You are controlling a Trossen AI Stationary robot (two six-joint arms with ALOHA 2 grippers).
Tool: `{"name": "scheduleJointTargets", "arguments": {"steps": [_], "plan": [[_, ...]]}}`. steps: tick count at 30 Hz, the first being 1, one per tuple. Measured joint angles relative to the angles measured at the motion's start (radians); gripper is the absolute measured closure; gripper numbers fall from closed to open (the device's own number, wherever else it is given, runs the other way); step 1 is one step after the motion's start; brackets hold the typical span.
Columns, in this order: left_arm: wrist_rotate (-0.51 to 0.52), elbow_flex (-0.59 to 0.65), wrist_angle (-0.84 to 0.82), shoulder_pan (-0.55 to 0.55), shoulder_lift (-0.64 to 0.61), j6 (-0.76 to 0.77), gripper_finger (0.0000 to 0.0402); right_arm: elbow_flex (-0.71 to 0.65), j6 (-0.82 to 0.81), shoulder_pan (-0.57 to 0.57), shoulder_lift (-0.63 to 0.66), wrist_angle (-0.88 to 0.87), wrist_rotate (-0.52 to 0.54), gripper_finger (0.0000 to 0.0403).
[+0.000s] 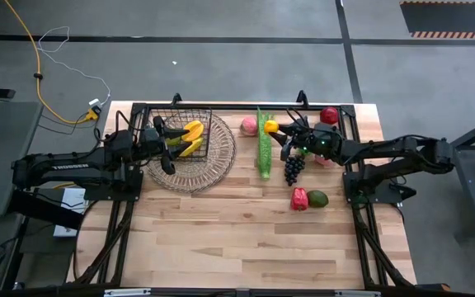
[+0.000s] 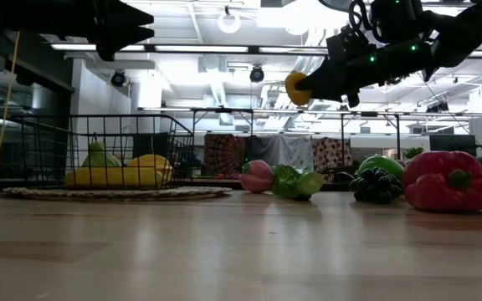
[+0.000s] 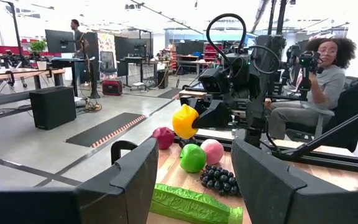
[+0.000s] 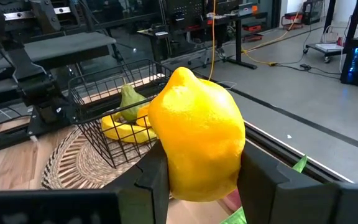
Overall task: Build produce basket
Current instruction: Put the yellow lemon into the black wire basket
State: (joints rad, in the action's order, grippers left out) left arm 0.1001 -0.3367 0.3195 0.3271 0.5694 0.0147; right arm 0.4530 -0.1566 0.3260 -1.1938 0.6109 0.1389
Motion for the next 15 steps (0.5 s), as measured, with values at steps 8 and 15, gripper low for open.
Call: {"name": "scheduleJointTargets", "arguments": {"steps": [8,15], "plan": [[0.0,0.0,0.0,0.0,0.0,0.0,0.0209,0.0,0.008,0.0,0.0,0.0,0.0,0.0279],[0.0,0.0,0.0,0.0,0.0,0.0,0.0209,0.0,0.008,0.0,0.0,0.0,-0.001,0.0279]]}}
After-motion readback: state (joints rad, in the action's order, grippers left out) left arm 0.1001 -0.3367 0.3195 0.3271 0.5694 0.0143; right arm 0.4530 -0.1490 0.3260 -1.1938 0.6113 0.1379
